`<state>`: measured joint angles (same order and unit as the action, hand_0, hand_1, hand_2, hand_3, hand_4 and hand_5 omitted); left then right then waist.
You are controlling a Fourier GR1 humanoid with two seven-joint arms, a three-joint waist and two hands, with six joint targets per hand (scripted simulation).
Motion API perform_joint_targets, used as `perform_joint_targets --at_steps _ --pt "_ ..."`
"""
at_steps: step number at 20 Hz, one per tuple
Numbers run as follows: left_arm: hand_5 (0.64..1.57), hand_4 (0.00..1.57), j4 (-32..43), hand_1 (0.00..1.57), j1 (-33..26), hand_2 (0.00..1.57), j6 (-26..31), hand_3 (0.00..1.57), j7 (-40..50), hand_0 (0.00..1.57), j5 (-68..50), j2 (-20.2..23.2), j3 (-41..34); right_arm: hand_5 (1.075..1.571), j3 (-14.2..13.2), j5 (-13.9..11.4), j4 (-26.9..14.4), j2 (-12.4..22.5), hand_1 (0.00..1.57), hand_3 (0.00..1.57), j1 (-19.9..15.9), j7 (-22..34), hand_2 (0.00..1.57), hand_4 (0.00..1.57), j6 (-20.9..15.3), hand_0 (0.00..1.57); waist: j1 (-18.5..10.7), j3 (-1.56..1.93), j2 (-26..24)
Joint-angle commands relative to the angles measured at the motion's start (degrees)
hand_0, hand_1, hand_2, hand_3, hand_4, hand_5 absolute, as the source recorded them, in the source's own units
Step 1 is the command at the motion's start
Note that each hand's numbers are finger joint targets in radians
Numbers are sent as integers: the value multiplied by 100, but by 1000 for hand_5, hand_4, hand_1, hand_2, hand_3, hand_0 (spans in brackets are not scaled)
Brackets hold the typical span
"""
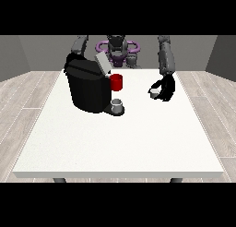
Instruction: Insert the coffee pod into the coffee machine and close the lid
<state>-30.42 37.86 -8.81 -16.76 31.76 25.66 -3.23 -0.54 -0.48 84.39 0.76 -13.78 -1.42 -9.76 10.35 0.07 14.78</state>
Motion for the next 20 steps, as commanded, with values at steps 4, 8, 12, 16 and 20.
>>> perform_joint_targets --at_steps 4,8,12,16,20 --pt "1571 507 181 1266 235 1399 -273 1363 -364 1266 190 -75 -16 1571 94 -119 23 -62 0 0 -1 -140 0 430 -70 0 13 -10 145" --pt "1571 632 -105 1477 489 1470 504 1410 -303 1477 131 -73 120 1571 -201 171 -375 129 0 0 79 83 0 438 153 0 -46 -6 -384" --pt "1571 593 -372 1342 645 1397 605 1362 -155 1342 183 -309 218 1571 -49 83 -822 -68 0 0 230 -462 0 490 -12 0 -235 -5 -579" --pt "1571 529 -509 1258 985 1321 967 1297 146 1258 202 -288 240 1571 -322 274 -1045 200 0 0 137 -449 0 443 336 0 -124 -4 -664" --pt "1571 573 -652 1252 1274 1329 1442 1292 300 1252 155 -229 216 1571 -236 237 -1070 58 0 0 -25 -219 0 492 171 0 -207 -5 -881"
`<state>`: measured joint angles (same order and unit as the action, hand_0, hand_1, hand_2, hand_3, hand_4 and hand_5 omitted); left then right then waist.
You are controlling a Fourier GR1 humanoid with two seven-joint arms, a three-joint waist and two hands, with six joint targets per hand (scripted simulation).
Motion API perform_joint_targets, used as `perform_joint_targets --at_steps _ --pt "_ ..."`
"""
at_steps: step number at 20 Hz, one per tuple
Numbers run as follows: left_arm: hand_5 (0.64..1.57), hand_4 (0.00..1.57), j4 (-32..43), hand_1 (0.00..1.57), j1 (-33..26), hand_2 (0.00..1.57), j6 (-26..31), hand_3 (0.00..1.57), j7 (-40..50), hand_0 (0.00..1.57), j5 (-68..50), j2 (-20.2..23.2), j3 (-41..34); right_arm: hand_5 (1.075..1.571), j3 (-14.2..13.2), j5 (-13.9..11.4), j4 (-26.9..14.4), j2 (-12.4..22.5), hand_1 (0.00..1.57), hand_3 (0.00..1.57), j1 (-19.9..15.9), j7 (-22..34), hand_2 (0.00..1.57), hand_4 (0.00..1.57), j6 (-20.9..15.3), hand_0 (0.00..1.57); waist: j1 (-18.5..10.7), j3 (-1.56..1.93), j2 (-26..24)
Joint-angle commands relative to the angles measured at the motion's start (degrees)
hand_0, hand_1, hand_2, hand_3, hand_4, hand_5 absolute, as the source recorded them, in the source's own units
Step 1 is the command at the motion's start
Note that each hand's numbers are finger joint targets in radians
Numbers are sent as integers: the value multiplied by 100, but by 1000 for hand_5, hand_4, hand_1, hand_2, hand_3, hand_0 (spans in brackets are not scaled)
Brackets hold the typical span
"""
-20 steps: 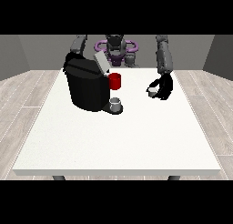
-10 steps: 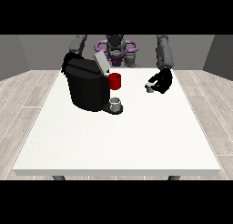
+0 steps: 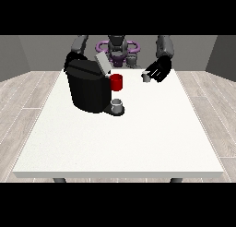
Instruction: Insert the coffee pod into the coffee machine and close the lid
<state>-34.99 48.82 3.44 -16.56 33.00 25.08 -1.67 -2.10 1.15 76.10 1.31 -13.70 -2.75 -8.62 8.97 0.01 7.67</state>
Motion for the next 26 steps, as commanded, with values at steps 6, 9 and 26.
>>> perform_joint_targets --at_steps 6,9,26 --pt "1571 556 -26 1255 439 1332 425 1288 300 1255 -36 163 -217 1571 258 13 321 -40 0 0 125 310 0 495 153 0 379 -3 -223" --pt "1571 536 -321 1256 610 1327 45 1277 383 1256 200 48 -97 1571 67 62 -9 -17 0 0 70 -236 0 504 165 0 314 -1 28" --pt "1571 501 -178 1281 1774 1306 535 1226 1011 1281 155 170 -386 1571 -73 -25 252 133 0 0 -727 326 0 459 -179 0 596 -1 427"
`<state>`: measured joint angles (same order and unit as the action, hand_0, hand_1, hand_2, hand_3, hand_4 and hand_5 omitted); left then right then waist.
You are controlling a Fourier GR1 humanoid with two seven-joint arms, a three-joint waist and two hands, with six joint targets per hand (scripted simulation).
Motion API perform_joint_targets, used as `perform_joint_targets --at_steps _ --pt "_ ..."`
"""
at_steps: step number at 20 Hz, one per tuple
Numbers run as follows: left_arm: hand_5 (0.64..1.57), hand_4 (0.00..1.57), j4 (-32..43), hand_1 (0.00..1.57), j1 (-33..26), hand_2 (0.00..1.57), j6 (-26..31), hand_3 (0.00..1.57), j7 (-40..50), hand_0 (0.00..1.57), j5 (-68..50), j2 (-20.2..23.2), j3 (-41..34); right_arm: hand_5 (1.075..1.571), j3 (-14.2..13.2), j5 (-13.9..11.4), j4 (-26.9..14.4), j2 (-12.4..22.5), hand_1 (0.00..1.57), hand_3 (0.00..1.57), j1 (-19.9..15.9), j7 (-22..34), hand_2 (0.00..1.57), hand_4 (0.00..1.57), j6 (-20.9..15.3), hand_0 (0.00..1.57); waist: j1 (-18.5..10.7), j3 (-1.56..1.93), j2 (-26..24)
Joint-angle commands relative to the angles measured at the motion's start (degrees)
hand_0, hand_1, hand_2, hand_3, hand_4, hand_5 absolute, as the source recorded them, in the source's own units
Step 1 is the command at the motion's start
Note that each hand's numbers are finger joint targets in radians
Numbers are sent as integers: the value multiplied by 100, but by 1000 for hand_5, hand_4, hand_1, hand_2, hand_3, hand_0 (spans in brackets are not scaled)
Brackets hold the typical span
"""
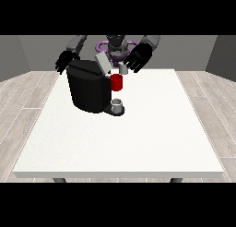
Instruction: Insert the coffee pod into the coffee machine and close the lid
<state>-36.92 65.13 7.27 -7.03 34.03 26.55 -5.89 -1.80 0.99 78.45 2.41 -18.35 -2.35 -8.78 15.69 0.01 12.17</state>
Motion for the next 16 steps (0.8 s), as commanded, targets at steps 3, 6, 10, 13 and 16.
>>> perform_joint_targets --at_steps 3,6,10,13,16 --pt "1571 488 78 1277 288 1303 78 1236 224 1277 65 32 -50 1571 40 -59 33 -2 0 0 -14 70 0 526 -29 0 114 0 56" --pt "1571 493 123 1314 299 1328 4 1230 136 1314 101 3 -53 1571 77 -67 99 -151 0 0 -8 -160 0 480 -120 0 191 0 260" --pt "1571 503 197 1326 59 1335 -40 1233 -122 1326 145 1 -39 1571 -101 101 302 39 0 0 -201 362 0 530 -63 0 132 -2 232" --pt "1571 511 9 1229 440 1283 81 1207 317 1229 184 -254 60 1571 -160 68 -176 5 0 0 -66 -80 0 498 -38 0 59 2 153" --pt "1571 504 156 1206 237 1261 63 1187 133 1206 233 -197 53 1571 145 -34 174 -232 0 0 118 42 0 499 -156 0 150 -1 29"
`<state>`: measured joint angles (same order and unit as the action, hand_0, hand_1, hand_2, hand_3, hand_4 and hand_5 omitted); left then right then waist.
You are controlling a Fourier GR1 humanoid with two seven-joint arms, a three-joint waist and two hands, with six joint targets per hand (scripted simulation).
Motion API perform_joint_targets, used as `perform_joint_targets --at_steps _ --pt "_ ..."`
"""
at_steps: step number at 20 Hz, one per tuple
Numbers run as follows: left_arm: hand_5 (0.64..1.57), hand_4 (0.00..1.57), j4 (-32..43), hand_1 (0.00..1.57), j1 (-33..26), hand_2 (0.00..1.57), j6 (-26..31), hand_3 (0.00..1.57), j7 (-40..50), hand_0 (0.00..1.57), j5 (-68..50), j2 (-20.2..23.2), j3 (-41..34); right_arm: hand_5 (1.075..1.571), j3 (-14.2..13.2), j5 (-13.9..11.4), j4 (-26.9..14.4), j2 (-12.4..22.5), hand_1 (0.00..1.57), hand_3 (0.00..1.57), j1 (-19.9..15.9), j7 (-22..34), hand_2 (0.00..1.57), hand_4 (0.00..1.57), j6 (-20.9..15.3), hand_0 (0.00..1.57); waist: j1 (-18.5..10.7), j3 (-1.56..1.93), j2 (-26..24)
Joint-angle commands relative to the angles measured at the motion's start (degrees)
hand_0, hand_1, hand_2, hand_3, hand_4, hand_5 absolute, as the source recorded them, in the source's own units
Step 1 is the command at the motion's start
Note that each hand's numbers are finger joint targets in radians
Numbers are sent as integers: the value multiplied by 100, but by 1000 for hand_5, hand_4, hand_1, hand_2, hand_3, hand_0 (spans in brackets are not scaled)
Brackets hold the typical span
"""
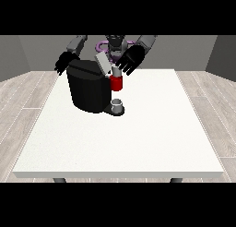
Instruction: Insert the coffee pod into the coffee machine and close the lid
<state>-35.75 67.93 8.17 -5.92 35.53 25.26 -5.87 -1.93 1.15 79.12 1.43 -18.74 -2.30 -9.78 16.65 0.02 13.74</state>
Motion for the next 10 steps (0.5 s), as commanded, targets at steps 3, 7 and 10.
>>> perform_joint_targets --at_steps 3,7,10 --pt "1571 497 -40 1185 -141 1264 -73 1195 -238 1185 83 40 16 1571 -155 132 -55 101 0 0 171 -358 0 538 154 0 -41 0 116" --pt "1571 515 153 1190 1 1269 124 1201 -197 1190 13 116 -101 1571 130 -41 238 -135 0 0 80 73 0 499 -139 0 57 -2 35" --pt "1571 506 56 1160 -108 1244 -92 1185 -197 1160 150 70 -24 1571 -234 198 19 191 0 0 29 -190 0 448 169 0 -25 0 178"
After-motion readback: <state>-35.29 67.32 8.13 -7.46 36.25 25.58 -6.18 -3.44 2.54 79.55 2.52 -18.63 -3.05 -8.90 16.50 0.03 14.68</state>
